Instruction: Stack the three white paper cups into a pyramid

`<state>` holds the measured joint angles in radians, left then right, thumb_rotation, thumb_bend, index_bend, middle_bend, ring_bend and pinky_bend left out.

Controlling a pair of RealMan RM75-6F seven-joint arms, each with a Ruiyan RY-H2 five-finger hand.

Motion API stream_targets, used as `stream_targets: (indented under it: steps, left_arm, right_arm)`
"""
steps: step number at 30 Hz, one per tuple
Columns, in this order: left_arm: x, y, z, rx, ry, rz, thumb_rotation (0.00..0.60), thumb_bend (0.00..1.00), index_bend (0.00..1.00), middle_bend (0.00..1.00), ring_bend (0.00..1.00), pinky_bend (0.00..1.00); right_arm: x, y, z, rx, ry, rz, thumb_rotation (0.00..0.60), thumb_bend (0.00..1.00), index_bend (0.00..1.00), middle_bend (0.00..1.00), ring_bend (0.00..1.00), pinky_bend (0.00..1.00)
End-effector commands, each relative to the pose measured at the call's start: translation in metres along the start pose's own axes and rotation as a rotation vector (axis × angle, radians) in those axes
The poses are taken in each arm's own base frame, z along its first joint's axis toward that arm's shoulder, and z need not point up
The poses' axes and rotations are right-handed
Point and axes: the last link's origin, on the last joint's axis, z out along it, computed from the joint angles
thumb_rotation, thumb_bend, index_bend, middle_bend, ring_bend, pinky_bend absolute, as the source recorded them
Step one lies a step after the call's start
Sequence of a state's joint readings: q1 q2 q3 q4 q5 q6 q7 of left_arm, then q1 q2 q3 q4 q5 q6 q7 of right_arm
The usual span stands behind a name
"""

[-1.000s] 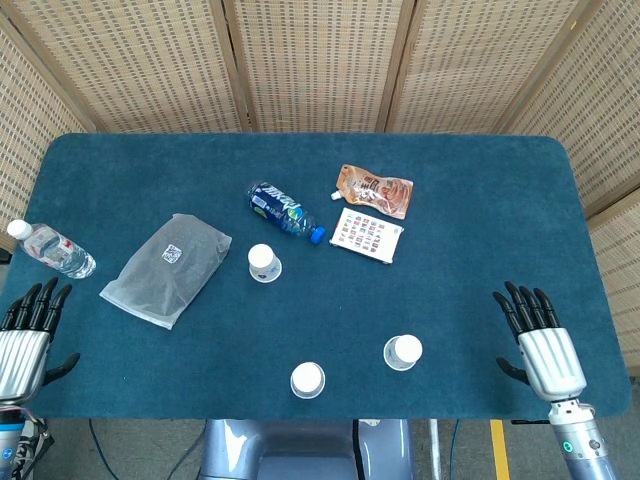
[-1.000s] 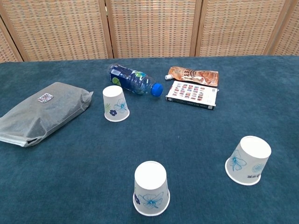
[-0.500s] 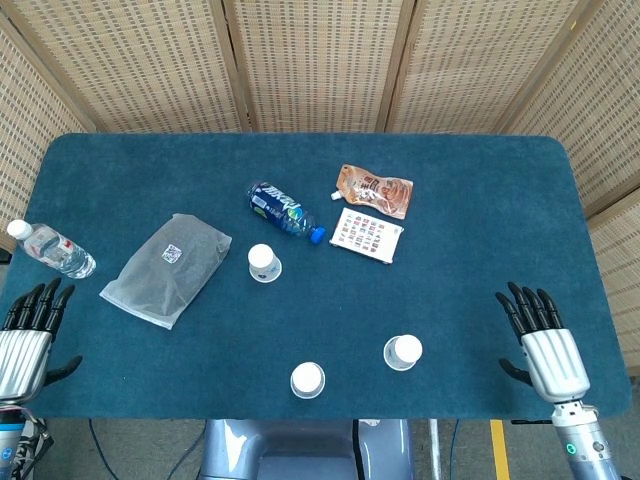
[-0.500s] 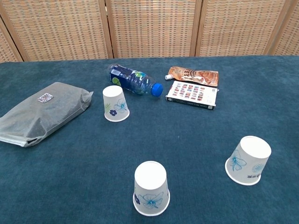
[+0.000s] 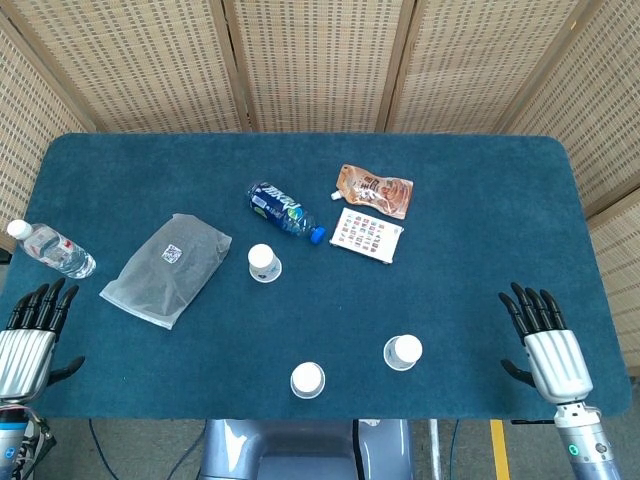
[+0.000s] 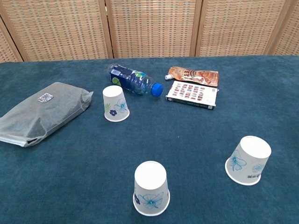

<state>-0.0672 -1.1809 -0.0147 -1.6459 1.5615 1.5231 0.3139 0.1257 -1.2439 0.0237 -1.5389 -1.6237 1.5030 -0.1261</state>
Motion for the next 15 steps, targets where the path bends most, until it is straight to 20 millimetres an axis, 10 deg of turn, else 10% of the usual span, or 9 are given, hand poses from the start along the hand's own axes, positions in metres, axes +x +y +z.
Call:
stream_targets:
  steps: [1, 15]
  left_arm:
    - [0.0, 0.0, 0.0, -0.001, -0.001, 0.001, 0.6, 0.13, 0.0, 0.0, 0.0, 0.09]
    - [0.003, 0.007, 0.013, -0.02, -0.006, -0.03, 0.6, 0.14, 0.0, 0.0, 0.0, 0.09]
  right_arm:
    - [0.0, 0.0, 0.0, 0.0, -0.001, 0.002, 0.6, 0.14, 0.06, 0.0, 0.0, 0.07]
    - [-0.001, 0.0, 0.001, -0.005, -0.005, 0.002, 0.6, 0.14, 0.06, 0.0, 0.0, 0.07]
